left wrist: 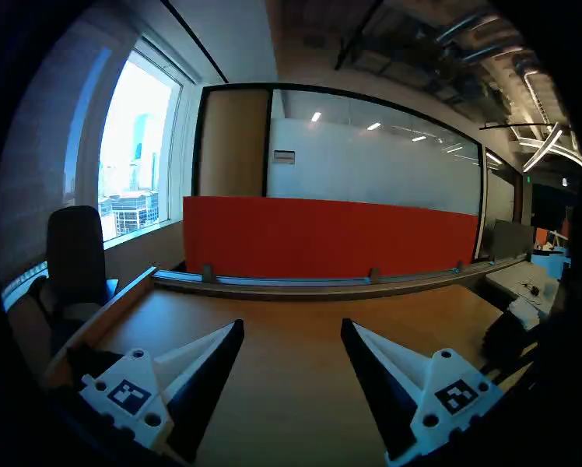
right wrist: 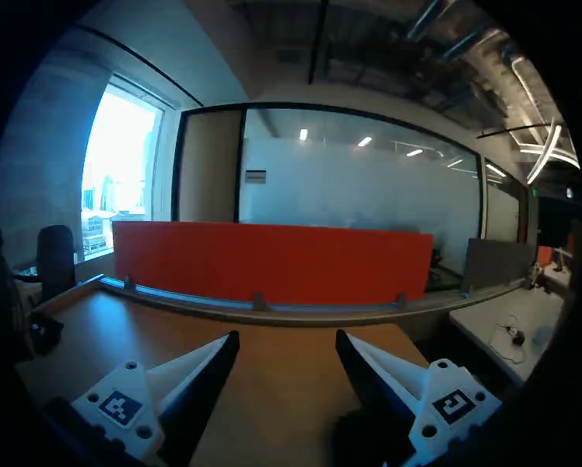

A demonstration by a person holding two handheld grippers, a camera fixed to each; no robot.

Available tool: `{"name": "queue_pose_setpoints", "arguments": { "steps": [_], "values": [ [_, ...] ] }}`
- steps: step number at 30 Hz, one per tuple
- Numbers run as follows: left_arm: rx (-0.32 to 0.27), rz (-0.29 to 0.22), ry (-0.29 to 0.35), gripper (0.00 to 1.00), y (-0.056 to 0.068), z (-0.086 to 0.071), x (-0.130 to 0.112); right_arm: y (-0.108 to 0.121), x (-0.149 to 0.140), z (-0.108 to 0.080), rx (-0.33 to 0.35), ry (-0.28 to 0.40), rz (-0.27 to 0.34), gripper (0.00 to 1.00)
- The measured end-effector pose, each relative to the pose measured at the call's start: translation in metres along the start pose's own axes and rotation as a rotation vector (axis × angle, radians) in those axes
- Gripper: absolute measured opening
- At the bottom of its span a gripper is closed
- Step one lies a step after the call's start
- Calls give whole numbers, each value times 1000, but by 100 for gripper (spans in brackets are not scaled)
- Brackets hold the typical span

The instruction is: Fold towel

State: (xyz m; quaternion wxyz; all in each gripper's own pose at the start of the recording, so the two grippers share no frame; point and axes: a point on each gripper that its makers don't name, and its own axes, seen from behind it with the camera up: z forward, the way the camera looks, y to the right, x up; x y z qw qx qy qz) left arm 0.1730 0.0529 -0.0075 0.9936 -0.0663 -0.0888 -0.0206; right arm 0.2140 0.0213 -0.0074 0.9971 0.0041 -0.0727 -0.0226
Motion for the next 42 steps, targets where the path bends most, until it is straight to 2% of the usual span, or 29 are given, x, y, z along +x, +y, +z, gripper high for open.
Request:
{"name": "queue_pose_setpoints", "arguments": {
  "steps": [12,18,27,36,42],
  "values": [
    [27,5,32,92,-14,2,10,-33,15,6,-8,26,42,96],
    [38,9,42,92,-22,0,11,-43,17,8,-2,26,43,95],
    [44,49,61,92,-26,0,15,-41,15,14,-16,28,31,95],
    [64,66,66,92,-34,4,4,-44,16,14,-18,23,28,95],
    [71,68,86,92,-37,4,-10,-49,14,10,-15,27,53,98]
  ]
}}
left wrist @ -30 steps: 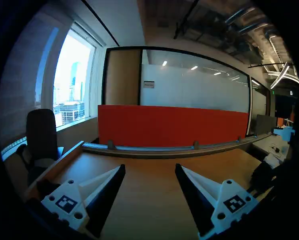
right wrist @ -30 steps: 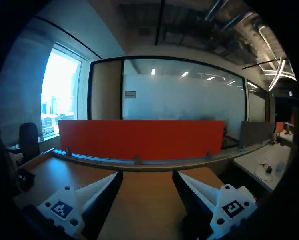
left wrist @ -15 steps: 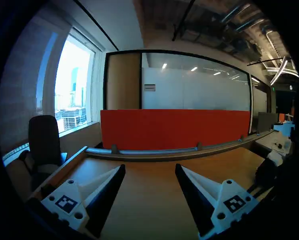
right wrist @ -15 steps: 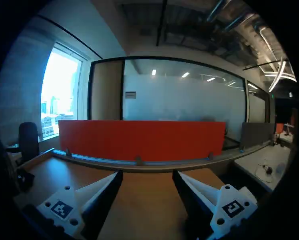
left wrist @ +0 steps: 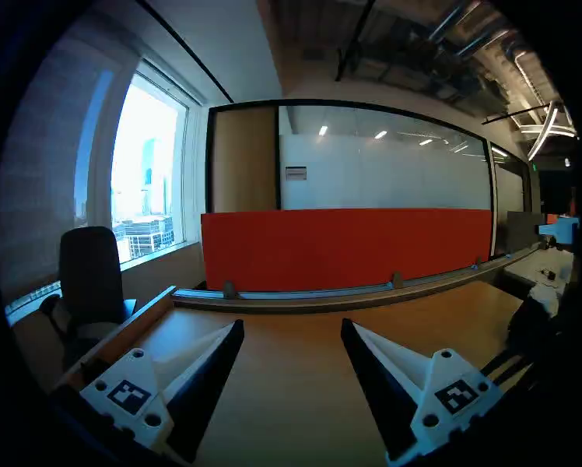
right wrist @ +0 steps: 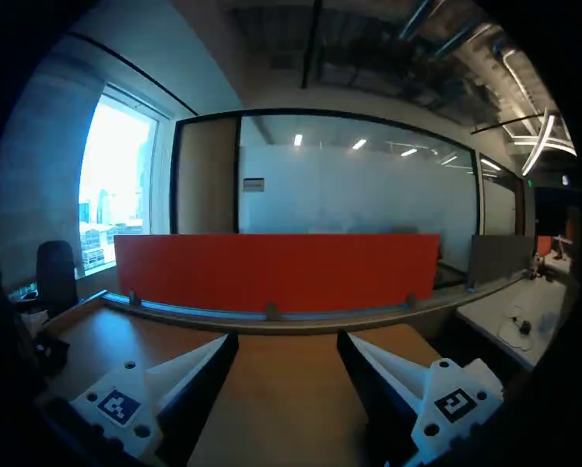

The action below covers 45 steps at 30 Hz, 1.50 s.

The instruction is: Fold towel

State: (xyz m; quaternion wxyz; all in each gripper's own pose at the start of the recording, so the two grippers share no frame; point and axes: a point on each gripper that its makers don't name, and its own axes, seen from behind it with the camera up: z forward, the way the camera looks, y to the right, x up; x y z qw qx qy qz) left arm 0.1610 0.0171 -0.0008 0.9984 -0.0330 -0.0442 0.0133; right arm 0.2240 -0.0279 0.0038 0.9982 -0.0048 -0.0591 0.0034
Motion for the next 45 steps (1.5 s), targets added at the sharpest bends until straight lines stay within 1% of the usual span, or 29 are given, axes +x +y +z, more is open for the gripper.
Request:
{"name": "queue_pose_setpoints", "arguments": {
  "steps": [3,6,11,18,21,27,33,39,45],
  "values": [
    [6,-2,14,92,-4,-2,-9,0,-1,1,-2,4,14,98],
    [25,-1,27,92,-9,-4,-18,-2,-4,3,0,8,31,98],
    [21,-11,47,92,-8,-5,-37,-7,-10,4,5,24,40,98],
    [22,-19,66,92,-7,-6,-68,-14,-31,7,10,35,10,99],
    [21,-24,74,92,-7,-3,-80,-17,-41,8,13,36,1,98],
    [20,-22,99,92,-7,2,-97,-20,-56,12,14,39,-1,99],
    [30,-18,101,92,-10,5,-119,-20,-72,15,9,42,-9,98],
    [32,-20,106,92,-10,6,-137,-20,-81,15,9,46,-20,99],
    [35,-28,115,92,-10,6,-146,-18,-85,16,9,52,-34,99]
  ]
}}
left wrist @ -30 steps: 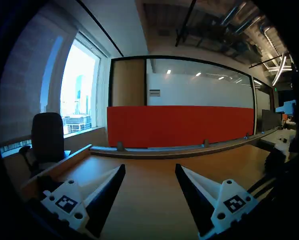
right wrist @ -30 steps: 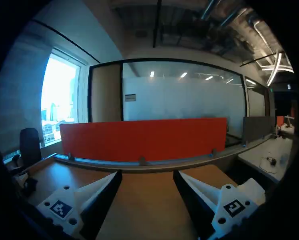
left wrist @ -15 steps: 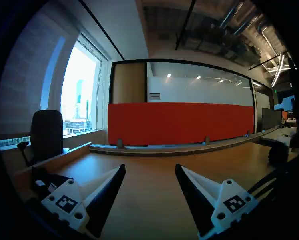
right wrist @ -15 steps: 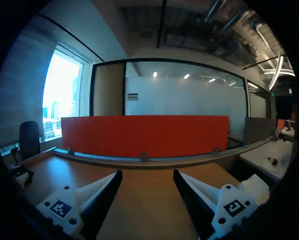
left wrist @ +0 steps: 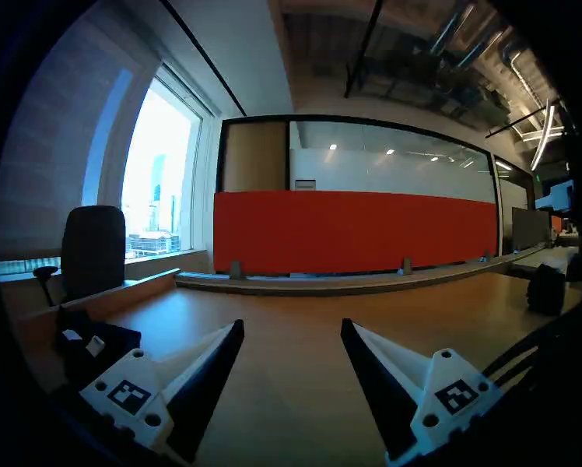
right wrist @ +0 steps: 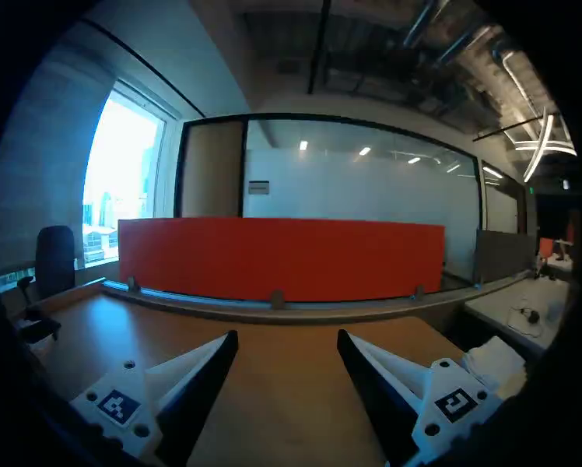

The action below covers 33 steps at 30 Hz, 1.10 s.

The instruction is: Fold towel

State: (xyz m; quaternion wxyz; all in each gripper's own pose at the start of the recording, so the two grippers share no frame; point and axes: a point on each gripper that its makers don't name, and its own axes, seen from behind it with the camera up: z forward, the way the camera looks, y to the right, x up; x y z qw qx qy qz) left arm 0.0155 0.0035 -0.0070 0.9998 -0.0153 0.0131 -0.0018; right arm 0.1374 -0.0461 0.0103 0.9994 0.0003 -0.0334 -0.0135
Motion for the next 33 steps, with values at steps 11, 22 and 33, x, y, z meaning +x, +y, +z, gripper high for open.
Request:
{"name": "queue_pose_setpoints", "arguments": {
  "steps": [11,22,33],
  "values": [
    [10,-1,-3,92,-3,0,-11,1,-7,1,4,-6,-11,98],
    [17,8,-25,92,-5,4,-19,7,-8,0,0,-3,-9,99],
    [16,11,-27,93,-5,5,-18,16,-9,-3,-7,6,-7,98]
  ]
}}
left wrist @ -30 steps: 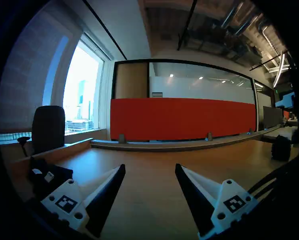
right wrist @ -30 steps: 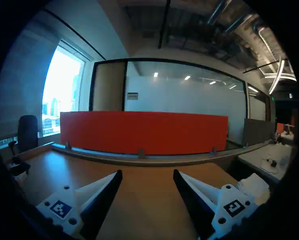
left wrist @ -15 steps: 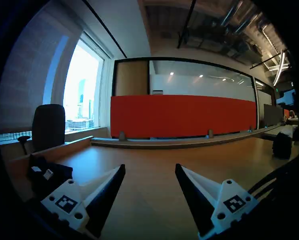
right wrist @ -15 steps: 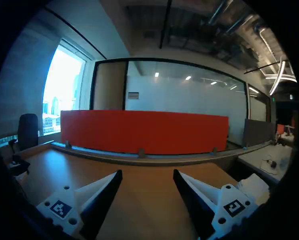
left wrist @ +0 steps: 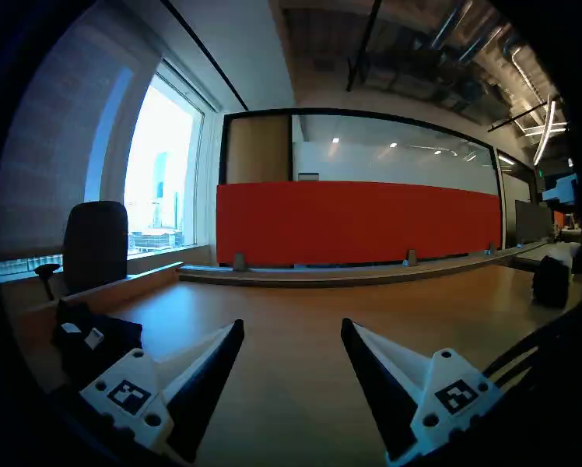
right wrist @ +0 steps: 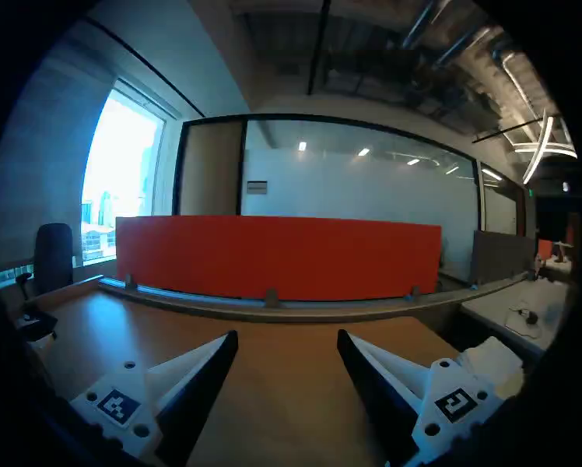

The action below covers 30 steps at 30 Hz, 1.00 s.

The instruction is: Fold towel

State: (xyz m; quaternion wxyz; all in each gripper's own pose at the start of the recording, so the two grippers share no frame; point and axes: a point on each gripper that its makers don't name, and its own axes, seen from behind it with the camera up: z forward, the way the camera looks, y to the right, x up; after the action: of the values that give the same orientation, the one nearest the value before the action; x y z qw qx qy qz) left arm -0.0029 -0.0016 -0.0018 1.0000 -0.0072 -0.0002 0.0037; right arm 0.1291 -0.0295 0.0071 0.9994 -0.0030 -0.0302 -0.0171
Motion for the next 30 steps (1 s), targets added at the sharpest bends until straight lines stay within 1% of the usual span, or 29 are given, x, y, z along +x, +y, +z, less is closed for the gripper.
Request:
{"name": "queue_pose_setpoints", "arguments": {
  "steps": [4,9,12,21,24,30],
  "values": [
    [0,1,0,93,0,0,0,6,1,-2,-6,11,-6,98],
    [0,2,1,93,0,0,0,17,-1,-3,-30,31,-11,99],
    [0,2,0,94,-1,0,0,21,-7,-3,-41,44,3,99],
    [0,3,0,94,-1,1,0,34,-40,-9,-41,41,68,99],
    [0,3,1,94,-1,1,0,37,-48,-8,-44,45,66,99],
    [0,3,1,95,0,1,-1,36,-73,-5,-26,45,43,99]
  ]
}}
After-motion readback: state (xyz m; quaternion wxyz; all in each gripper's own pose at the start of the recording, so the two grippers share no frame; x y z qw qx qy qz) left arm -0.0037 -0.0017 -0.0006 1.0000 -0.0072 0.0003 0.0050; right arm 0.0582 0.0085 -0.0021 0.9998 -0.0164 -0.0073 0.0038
